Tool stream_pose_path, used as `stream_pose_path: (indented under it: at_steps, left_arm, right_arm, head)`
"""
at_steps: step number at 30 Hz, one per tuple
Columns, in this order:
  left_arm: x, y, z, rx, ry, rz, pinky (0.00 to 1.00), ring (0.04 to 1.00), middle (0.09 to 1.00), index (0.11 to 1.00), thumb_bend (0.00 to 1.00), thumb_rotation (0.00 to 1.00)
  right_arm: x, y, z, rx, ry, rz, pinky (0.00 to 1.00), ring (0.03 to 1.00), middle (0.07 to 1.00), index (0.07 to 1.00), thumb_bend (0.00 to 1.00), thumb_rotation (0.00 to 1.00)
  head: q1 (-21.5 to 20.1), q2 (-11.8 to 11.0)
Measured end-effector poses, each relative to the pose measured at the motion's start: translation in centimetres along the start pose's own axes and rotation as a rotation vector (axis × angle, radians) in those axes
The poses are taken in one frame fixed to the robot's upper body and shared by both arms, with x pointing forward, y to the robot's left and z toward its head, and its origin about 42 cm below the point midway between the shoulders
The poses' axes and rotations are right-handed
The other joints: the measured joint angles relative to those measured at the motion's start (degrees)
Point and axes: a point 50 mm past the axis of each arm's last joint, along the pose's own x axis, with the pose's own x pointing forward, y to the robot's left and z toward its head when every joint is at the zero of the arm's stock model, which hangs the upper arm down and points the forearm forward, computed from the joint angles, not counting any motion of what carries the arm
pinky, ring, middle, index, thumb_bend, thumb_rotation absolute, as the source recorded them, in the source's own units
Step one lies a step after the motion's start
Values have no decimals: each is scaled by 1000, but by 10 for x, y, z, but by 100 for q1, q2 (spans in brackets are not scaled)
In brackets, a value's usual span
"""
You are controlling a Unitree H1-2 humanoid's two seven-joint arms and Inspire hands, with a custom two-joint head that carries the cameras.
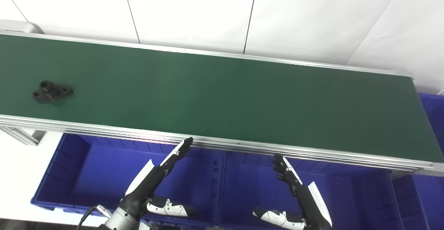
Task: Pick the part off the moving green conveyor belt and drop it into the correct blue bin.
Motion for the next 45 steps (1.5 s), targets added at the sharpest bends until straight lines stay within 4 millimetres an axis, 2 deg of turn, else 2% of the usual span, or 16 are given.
stream_pose_path:
  at_steps: [20,22,23,24,25,30,31,40,43,45]
  left_arm:
    - [-2,-2,0,22,9,8,934,965,985,978,798,383]
    - [-2,-3,0,29,9,5,923,955,978,975,794,403]
    - [-1,-4,0,31,7,3,900,944,972,972,793,404]
    - [-1,-6,-1,36,2,1,879,930,962,961,802,401]
    - [0,-8,-3,40,-1,1,877,929,960,960,804,400]
    - [5,-25,-12,13,24,13,831,893,929,931,840,378]
    - [6,-27,-12,13,24,11,823,884,921,922,847,369]
    - [11,-29,-14,14,30,44,768,843,900,914,844,357]
    - [11,-28,-15,18,32,39,792,864,909,913,846,355]
    - [11,-27,-16,22,33,37,801,870,909,913,851,362]
  right_arm:
    - [-1,1,0,-8,1,3,852,897,924,964,834,309]
    - [-2,0,-1,-7,-10,3,866,901,925,963,839,291]
    - [-2,-1,-1,-3,-17,3,879,906,929,967,835,278]
    - [-2,-2,-2,4,-17,1,889,916,939,975,832,273]
    - [-3,-3,-5,18,-17,-2,890,918,941,976,832,273]
    - [-9,-9,-26,7,15,8,962,963,962,998,828,305]
    - [-9,-10,-28,3,21,7,973,969,966,999,830,312]
    - [-3,-13,-29,-17,9,-4,982,948,947,996,839,300]
    - [-4,-12,-32,-26,19,-7,961,937,938,991,844,325]
    - [-4,-11,-32,-31,18,-8,974,941,939,989,837,308]
  head:
    - [176,-176]
    - [788,-342]
    - [791,-343]
    - [1217,-560]
    - [1222,-563]
    - [1879,-1018]
    - [1924,-1054]
    - [1873,-1186]
    - [1811,-1204]
    - [1776,-1213]
